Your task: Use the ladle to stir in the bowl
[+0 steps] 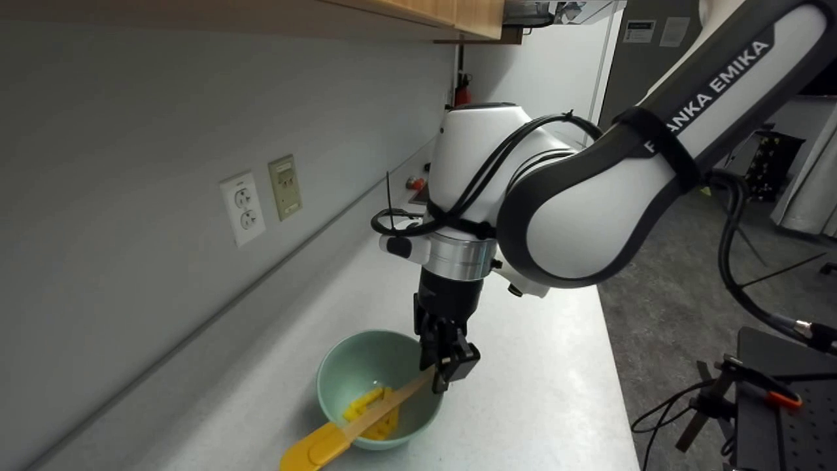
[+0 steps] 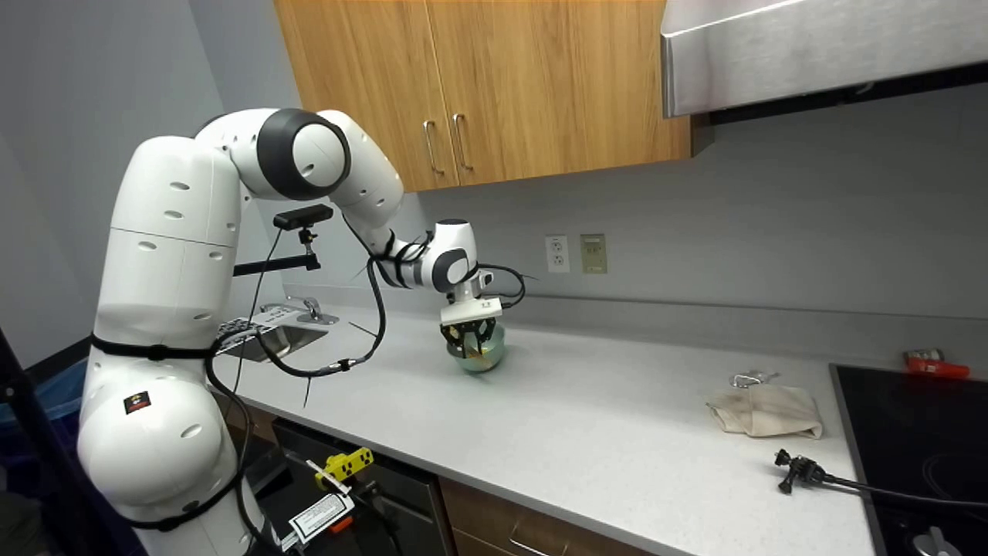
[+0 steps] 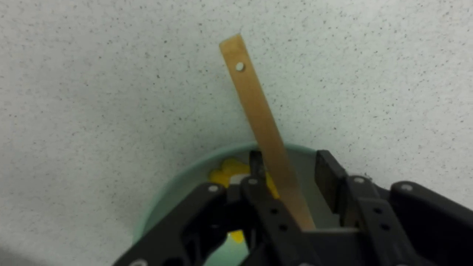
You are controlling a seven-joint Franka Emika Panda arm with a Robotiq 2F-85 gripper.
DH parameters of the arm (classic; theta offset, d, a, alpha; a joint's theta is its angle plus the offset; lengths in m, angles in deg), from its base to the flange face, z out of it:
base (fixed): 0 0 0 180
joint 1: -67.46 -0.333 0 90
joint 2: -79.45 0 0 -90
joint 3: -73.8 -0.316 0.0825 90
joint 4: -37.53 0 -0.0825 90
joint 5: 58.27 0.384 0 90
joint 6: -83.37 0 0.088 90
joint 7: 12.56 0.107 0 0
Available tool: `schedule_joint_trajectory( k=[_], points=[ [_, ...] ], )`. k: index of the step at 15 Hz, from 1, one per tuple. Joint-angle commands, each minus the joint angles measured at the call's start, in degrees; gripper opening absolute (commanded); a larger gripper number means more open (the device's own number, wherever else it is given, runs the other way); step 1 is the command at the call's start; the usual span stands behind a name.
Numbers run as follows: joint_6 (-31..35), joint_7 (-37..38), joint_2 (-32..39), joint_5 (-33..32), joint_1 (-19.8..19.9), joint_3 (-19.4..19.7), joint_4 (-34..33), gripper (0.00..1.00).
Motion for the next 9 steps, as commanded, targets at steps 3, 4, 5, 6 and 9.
schedule_joint_trajectory(
  k=[3, 4, 5, 6, 9],
  points=[
    [-2.7, -2.7, 1.3, 0.9, 1.6, -2.3, -2.5, 0.0],
    [-2.8, -3.0, 1.3, 1.2, 1.7, -2.5, -2.6, 0.02],
    [-2.8, -3.1, 1.4, 1.3, 1.7, -2.7, -2.7, 0.04],
    [-2.8, -3.3, 1.6, 1.4, 1.8, -2.9, -2.8, 0.04],
    [-3.0, -4.6, 1.6, 2.6, 2.4, -4.0, -3.2, 0.04]
  ],
)
